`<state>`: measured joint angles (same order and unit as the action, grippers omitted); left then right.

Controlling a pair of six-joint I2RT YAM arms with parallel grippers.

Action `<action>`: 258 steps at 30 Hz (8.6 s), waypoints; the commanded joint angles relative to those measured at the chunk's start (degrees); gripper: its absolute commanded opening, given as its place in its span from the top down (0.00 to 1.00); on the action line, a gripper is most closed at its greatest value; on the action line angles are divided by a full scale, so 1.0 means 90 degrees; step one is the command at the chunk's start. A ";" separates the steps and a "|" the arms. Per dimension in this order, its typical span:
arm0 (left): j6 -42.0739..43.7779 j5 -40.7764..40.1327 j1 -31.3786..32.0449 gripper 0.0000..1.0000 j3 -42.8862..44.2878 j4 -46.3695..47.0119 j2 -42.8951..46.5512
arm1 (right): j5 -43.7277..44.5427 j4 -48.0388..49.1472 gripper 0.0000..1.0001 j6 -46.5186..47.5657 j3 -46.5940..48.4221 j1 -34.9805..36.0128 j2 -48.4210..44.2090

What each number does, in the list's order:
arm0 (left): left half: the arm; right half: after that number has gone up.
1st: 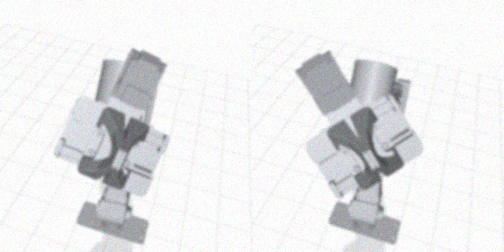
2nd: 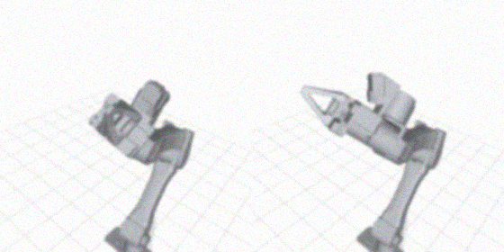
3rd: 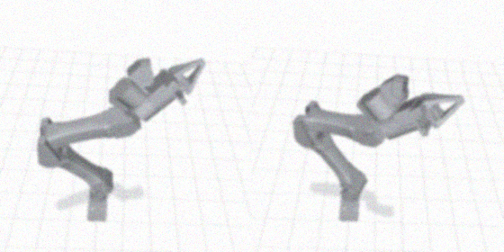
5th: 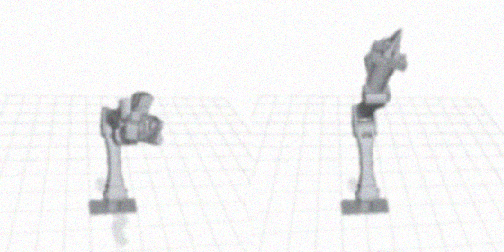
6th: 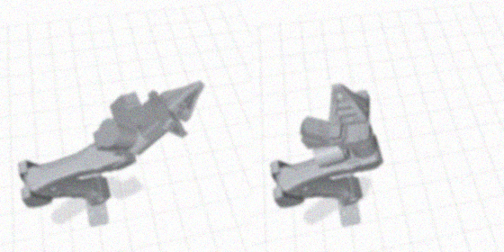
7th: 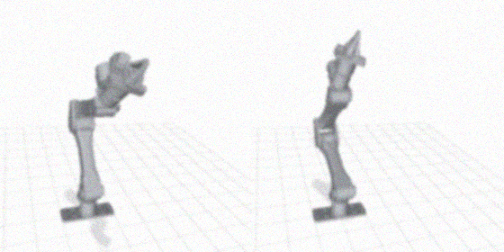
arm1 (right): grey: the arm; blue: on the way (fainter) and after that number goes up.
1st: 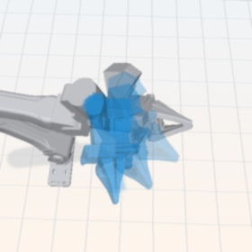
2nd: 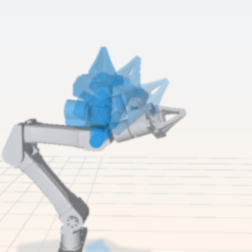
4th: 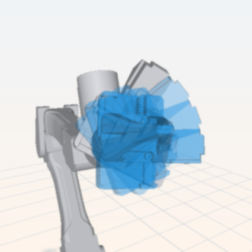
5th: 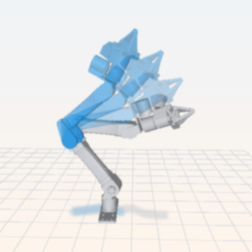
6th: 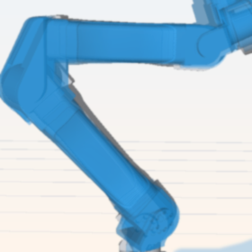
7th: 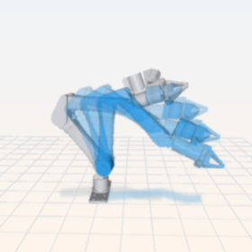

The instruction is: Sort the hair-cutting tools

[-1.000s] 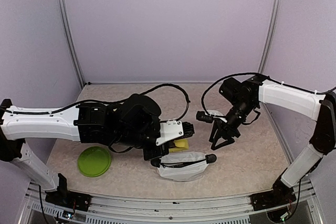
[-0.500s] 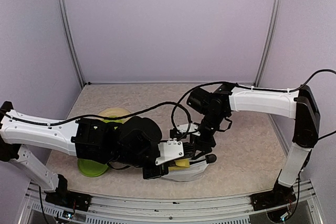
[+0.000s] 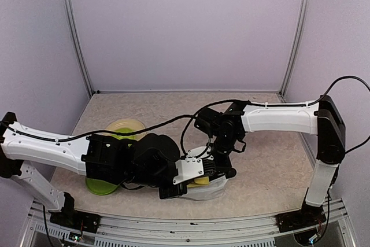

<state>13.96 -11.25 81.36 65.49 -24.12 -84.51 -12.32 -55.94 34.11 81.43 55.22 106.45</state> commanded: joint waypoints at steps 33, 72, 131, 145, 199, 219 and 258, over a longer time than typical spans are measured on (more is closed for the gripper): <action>0.0737 -0.1263 -0.0037 1.00 0.0436 0.0920 -0.2092 | -0.3475 -0.1221 1.00 0.0034 0.0972 -0.0801 0.0611; -0.1654 -0.2329 -0.0256 1.00 0.0956 -0.0709 -0.2409 | -0.3633 -0.1386 0.86 -0.0131 0.1185 -0.1030 0.0545; -0.1719 0.2611 -0.3522 0.40 -0.0279 0.1394 -0.0815 | -0.0607 0.2616 0.69 0.0944 -0.1127 -0.0578 -0.1502; -0.1676 0.2781 -0.3573 0.45 -0.0364 0.1127 -0.1093 | 0.0446 0.3352 0.66 0.1612 -0.1394 0.0148 -0.0754; -0.5221 0.2630 -0.3007 0.42 -0.1526 0.0924 0.0269 | -0.1744 0.1551 0.39 0.1477 -0.0399 -0.0609 -0.1165; -0.8701 0.5272 -0.2644 0.57 -0.3182 0.4877 -0.0617 | -0.2066 0.0693 0.68 0.2084 0.0111 -0.0562 0.0252; -0.6765 0.5036 -0.3181 1.00 -0.1729 0.3181 -0.0395 | -0.0423 0.2116 1.00 0.1003 -0.2382 0.0124 -0.0995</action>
<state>-48.95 35.99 53.30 50.76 1.87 -92.42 -21.17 -35.83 46.78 61.28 55.13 93.03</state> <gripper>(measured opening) 0.013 0.020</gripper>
